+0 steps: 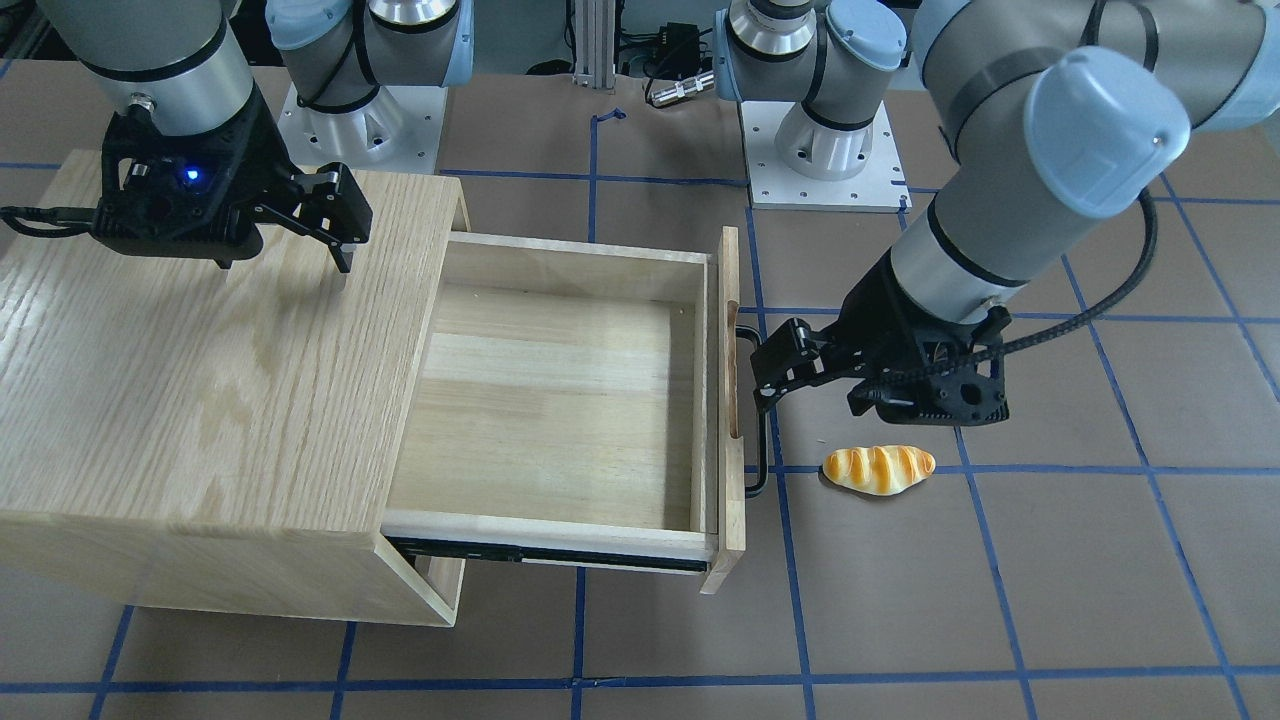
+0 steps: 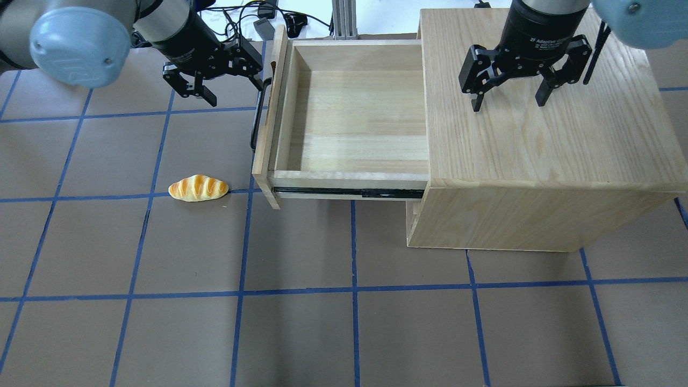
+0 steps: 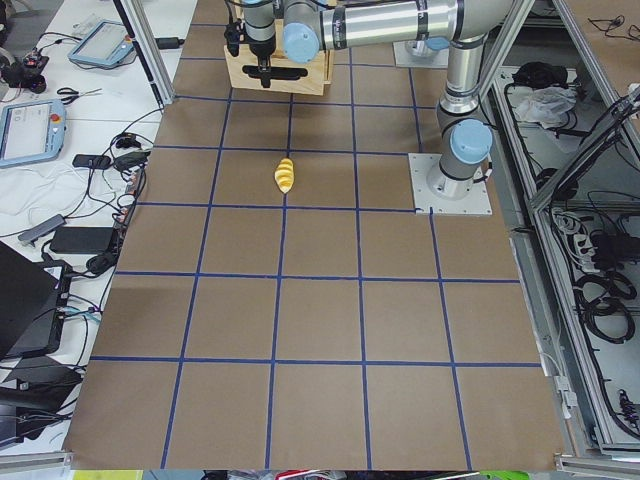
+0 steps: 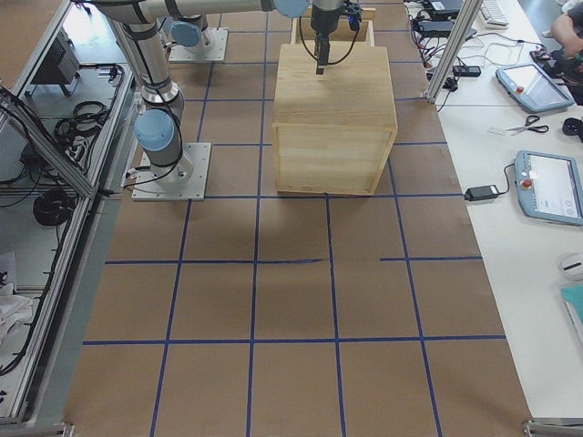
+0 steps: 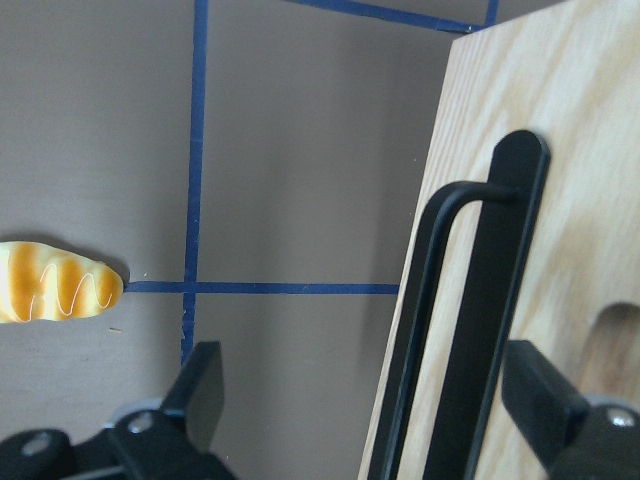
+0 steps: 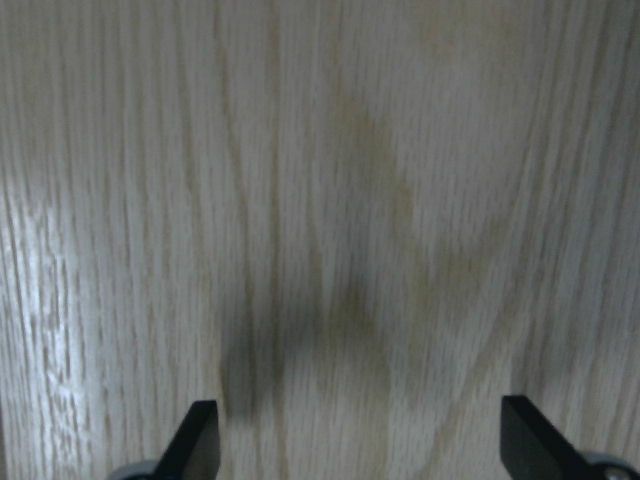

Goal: Open upper drawer

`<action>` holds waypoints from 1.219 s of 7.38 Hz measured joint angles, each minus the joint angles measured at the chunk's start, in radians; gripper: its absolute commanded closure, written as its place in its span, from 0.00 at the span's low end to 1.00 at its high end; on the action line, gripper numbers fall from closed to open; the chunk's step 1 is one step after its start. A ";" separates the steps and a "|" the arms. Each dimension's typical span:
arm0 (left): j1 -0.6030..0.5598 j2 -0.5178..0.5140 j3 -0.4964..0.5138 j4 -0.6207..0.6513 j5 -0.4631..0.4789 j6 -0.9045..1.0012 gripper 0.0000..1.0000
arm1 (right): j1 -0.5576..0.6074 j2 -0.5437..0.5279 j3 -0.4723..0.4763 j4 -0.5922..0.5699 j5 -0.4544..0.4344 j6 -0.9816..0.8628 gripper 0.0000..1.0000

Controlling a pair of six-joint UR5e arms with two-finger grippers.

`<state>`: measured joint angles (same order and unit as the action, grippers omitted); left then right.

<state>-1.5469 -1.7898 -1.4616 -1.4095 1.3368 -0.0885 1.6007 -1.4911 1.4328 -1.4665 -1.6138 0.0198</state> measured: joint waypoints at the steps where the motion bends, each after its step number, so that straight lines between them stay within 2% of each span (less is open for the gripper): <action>1: 0.006 0.032 0.007 -0.024 0.058 0.031 0.00 | 0.001 0.000 0.000 0.000 0.000 0.000 0.00; 2: 0.012 0.070 0.007 -0.040 0.116 0.067 0.00 | 0.001 0.000 0.000 0.000 0.000 0.000 0.00; 4: 0.010 0.159 -0.005 -0.077 0.171 0.099 0.00 | 0.001 0.000 0.000 0.000 0.000 -0.001 0.00; 6: 0.004 0.211 -0.010 -0.112 0.186 0.106 0.00 | 0.000 0.000 0.000 0.000 0.000 0.000 0.00; 9: 0.002 0.229 -0.013 -0.134 0.202 0.141 0.00 | 0.000 0.000 0.000 0.000 0.000 0.000 0.00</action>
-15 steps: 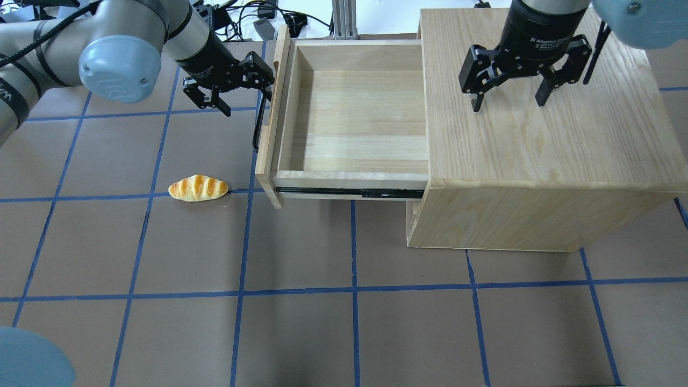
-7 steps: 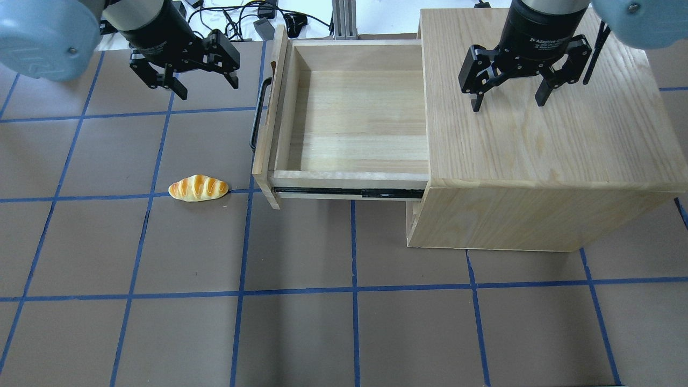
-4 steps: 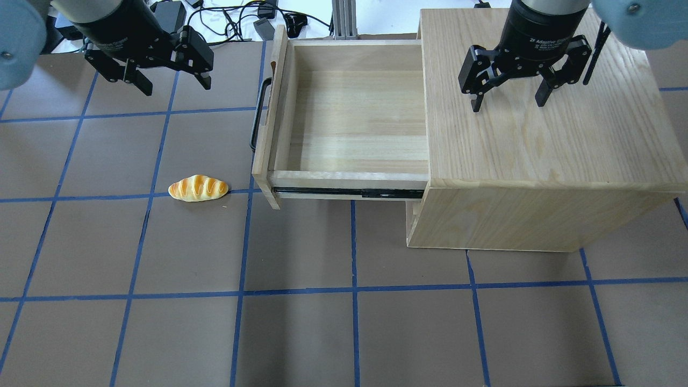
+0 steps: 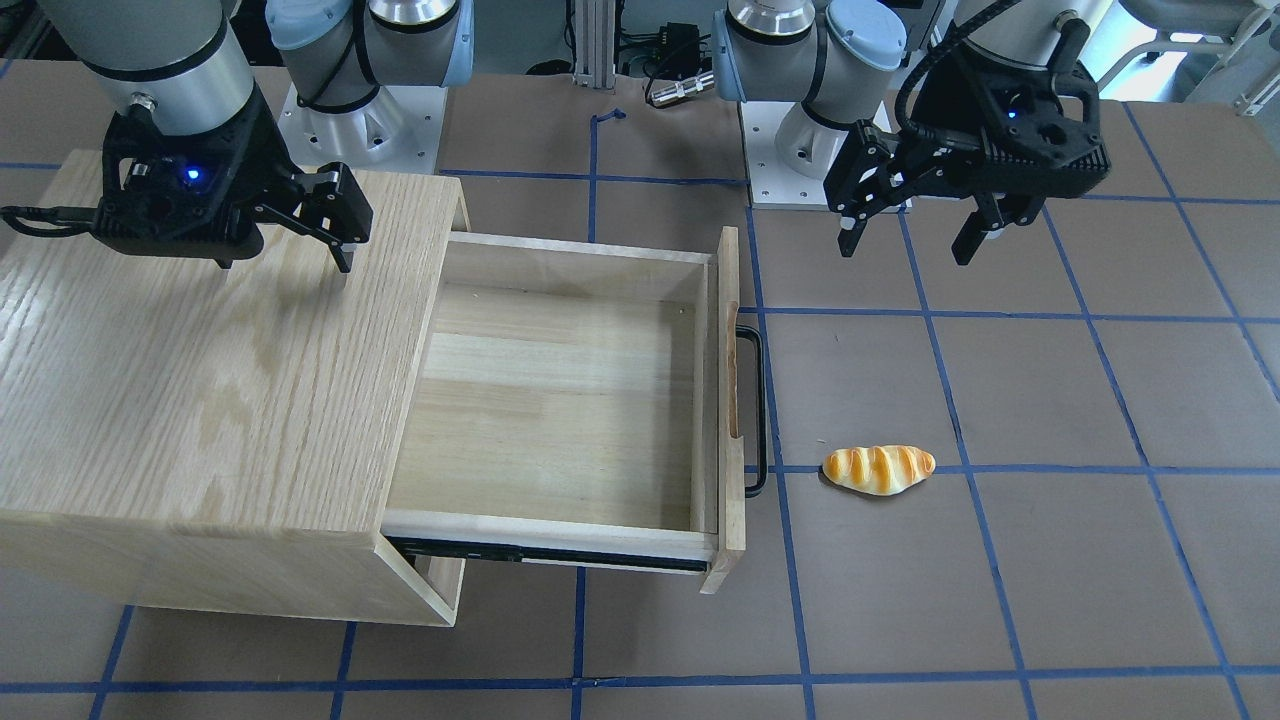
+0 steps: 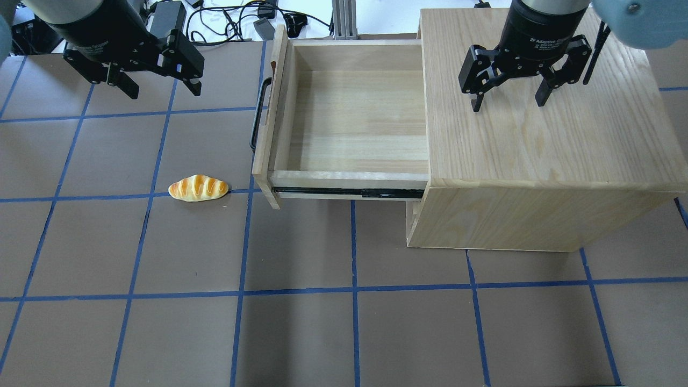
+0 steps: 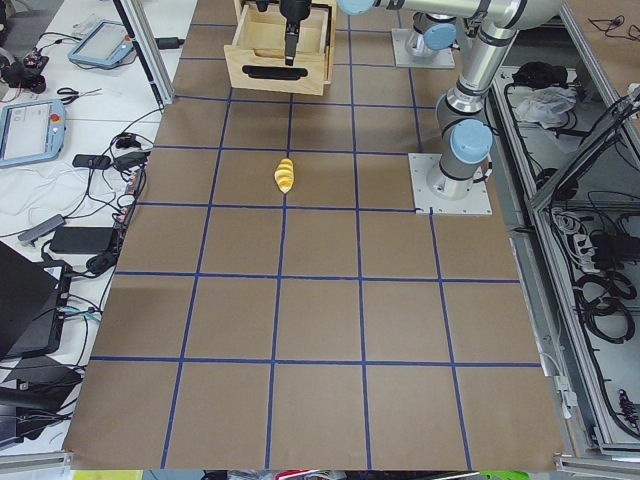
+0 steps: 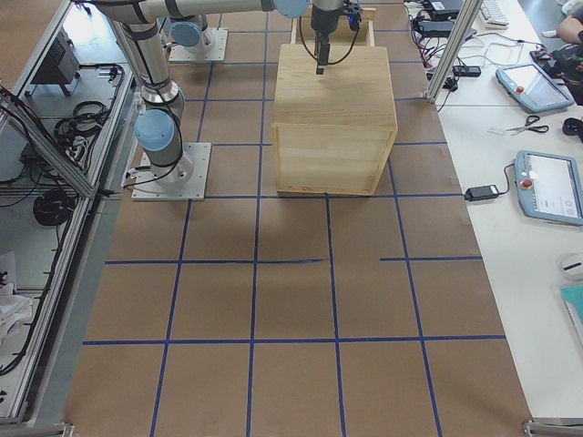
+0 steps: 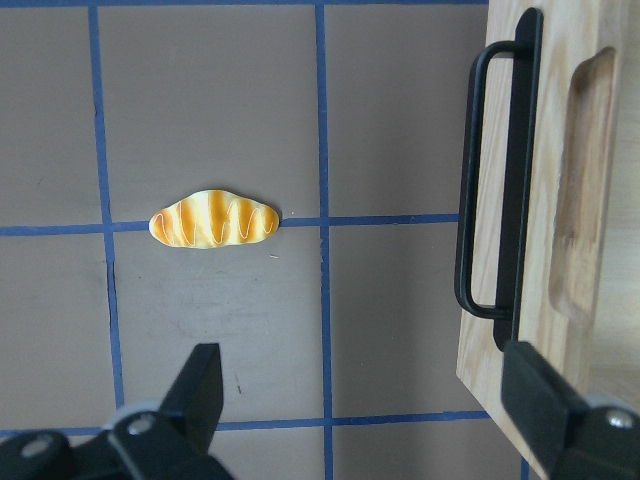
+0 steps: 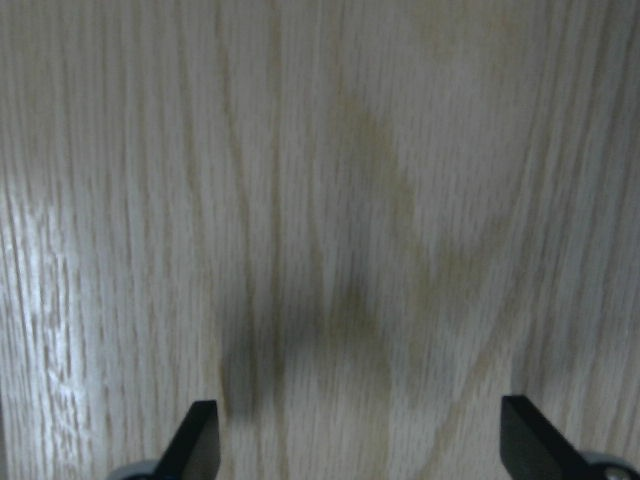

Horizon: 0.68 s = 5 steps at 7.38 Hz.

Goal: Open upper drawer

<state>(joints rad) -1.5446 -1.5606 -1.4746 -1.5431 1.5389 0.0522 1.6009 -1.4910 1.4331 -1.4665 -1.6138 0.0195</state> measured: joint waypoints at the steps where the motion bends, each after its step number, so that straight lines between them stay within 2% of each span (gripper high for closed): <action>1: 0.000 0.000 -0.001 -0.003 0.005 0.009 0.00 | 0.000 0.000 0.000 0.000 0.000 0.000 0.00; 5: 0.000 -0.003 -0.002 -0.005 0.007 0.029 0.00 | 0.000 0.000 0.000 0.000 0.000 0.000 0.00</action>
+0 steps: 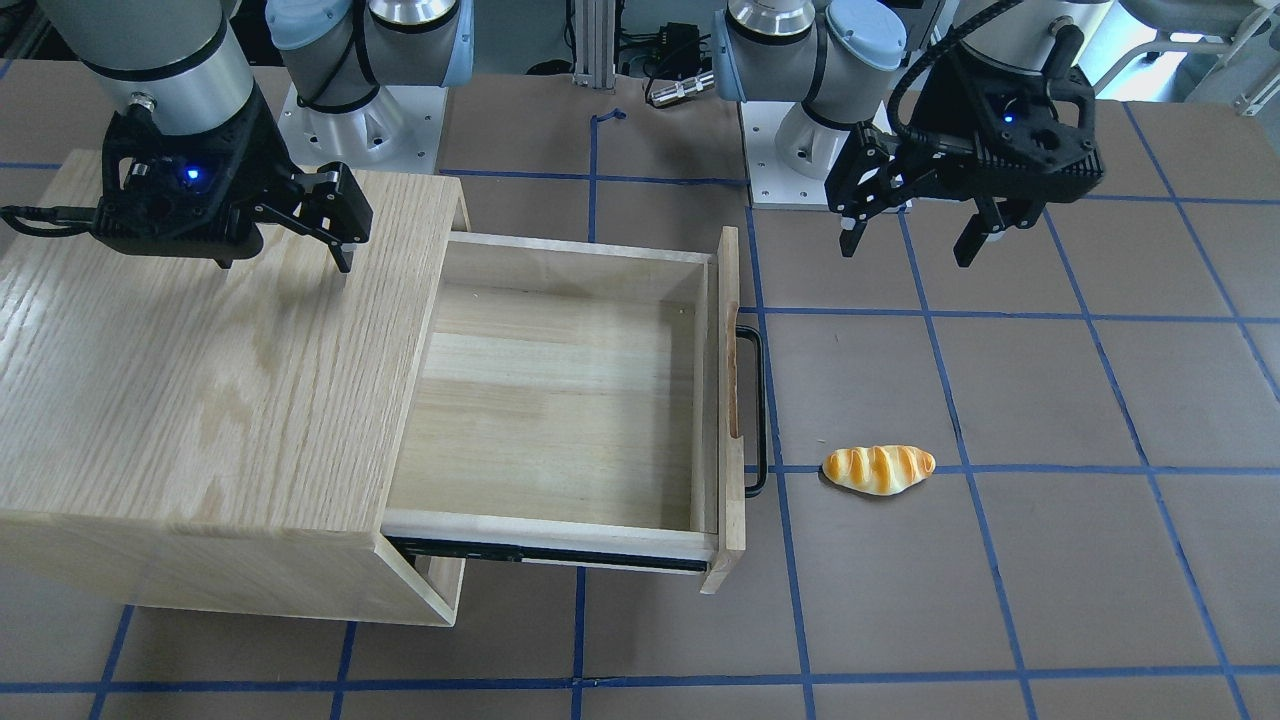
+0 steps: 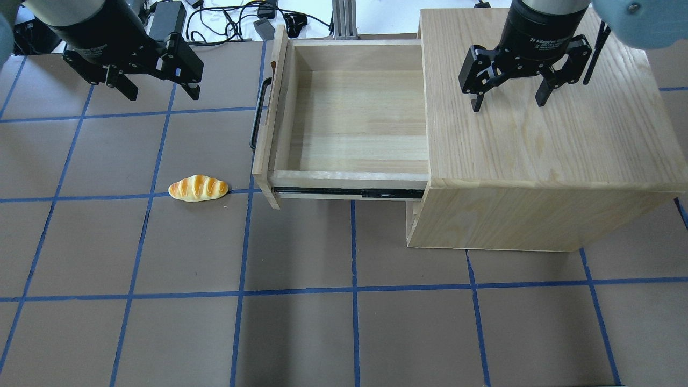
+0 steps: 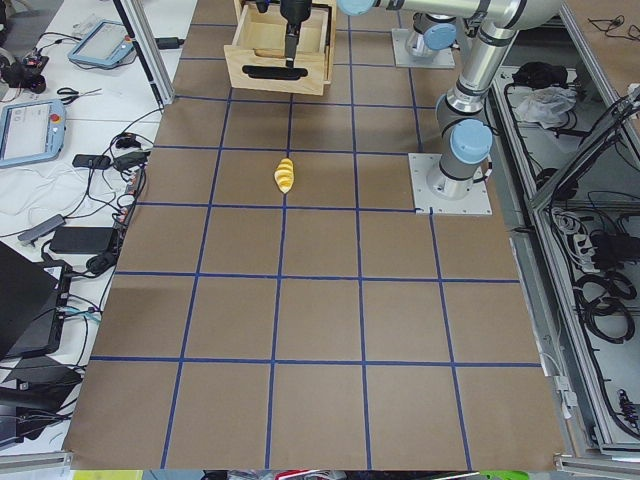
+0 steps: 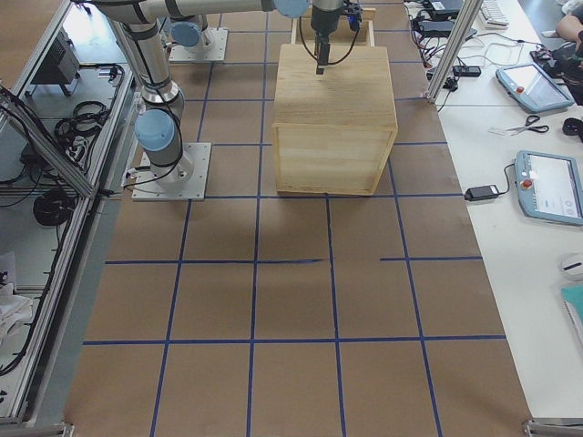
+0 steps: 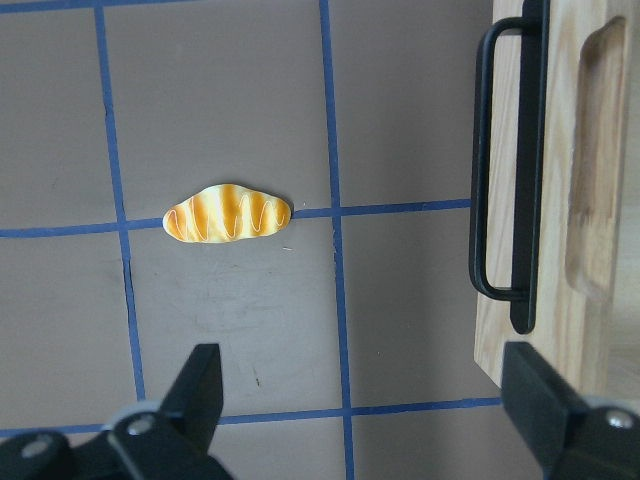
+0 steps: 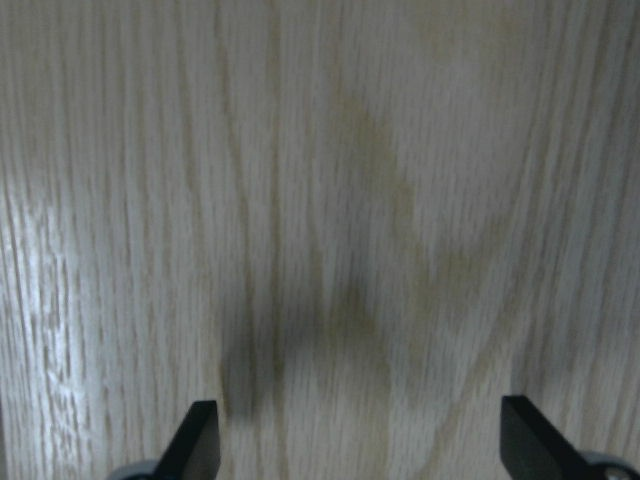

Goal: Open upper drawer

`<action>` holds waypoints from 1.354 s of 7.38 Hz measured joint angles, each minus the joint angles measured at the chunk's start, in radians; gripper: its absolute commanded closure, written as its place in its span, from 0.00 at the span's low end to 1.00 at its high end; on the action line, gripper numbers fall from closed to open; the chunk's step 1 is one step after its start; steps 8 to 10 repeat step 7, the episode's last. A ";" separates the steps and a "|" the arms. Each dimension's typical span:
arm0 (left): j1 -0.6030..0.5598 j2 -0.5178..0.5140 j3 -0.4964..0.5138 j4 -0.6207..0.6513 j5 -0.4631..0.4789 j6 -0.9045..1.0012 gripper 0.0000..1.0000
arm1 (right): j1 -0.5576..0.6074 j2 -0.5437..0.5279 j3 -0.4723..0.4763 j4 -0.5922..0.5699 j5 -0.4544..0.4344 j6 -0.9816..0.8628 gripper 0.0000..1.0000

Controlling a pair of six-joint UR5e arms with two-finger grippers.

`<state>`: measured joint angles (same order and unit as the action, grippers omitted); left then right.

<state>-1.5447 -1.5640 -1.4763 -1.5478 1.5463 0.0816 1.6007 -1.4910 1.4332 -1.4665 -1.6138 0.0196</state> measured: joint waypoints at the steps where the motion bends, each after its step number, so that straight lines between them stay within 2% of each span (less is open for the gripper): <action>1: 0.000 0.000 0.000 0.000 0.000 0.000 0.00 | 0.000 0.000 0.000 0.000 0.000 0.000 0.00; 10: -0.002 0.004 -0.018 0.008 0.000 0.001 0.00 | 0.000 0.000 0.000 0.000 0.000 0.000 0.00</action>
